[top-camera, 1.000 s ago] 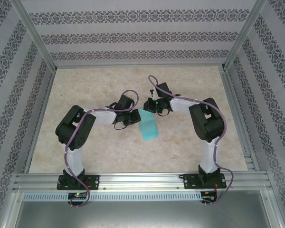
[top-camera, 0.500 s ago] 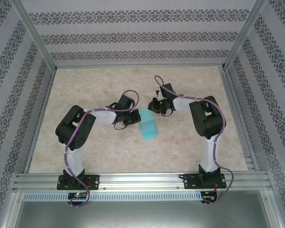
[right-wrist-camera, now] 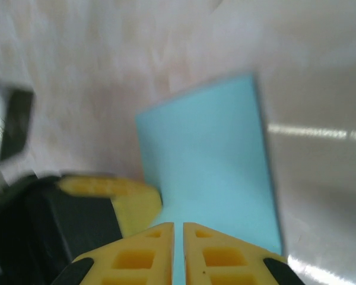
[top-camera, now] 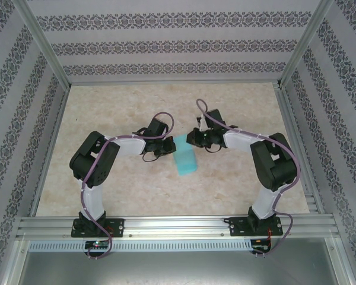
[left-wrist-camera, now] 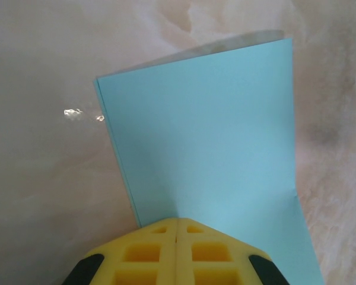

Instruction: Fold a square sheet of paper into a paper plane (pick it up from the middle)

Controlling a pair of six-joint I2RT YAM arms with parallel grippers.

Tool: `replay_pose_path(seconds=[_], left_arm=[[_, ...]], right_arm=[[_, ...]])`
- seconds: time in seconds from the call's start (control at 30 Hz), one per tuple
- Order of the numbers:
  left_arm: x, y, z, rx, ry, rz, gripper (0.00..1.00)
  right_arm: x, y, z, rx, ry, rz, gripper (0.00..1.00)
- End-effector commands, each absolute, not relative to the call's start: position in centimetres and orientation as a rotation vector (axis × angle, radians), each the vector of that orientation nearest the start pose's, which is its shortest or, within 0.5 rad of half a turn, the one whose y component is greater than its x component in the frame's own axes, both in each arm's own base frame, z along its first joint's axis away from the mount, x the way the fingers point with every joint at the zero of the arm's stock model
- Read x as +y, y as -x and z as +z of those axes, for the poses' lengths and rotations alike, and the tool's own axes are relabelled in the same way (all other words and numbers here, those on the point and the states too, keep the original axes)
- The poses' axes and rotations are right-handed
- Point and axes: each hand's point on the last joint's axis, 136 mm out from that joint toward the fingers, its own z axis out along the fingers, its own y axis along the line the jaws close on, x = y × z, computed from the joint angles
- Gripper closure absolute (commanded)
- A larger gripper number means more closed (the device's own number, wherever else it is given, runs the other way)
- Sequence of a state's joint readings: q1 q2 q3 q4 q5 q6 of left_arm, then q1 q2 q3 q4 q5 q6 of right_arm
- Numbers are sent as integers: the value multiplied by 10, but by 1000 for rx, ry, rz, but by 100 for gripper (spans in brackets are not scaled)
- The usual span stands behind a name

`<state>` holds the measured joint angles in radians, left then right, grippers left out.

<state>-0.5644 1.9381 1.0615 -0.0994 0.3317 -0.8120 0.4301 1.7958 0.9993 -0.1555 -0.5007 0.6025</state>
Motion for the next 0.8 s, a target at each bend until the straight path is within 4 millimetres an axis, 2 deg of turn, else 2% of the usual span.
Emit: replay_pose_path(seconds=[0.0, 0.23, 0.77], left_arm=[[-229, -290, -66, 3061, 288, -472, 96], [-229, -289, -68, 3065, 291, -471, 96], [-227, -288, -70, 3063, 300, -459, 96]], right_arm=[[264, -323, 46, 2743, 111, 1082, 87], [262, -313, 23, 2828, 108, 1059, 86], [242, -285, 3, 2917, 69, 995, 85]])
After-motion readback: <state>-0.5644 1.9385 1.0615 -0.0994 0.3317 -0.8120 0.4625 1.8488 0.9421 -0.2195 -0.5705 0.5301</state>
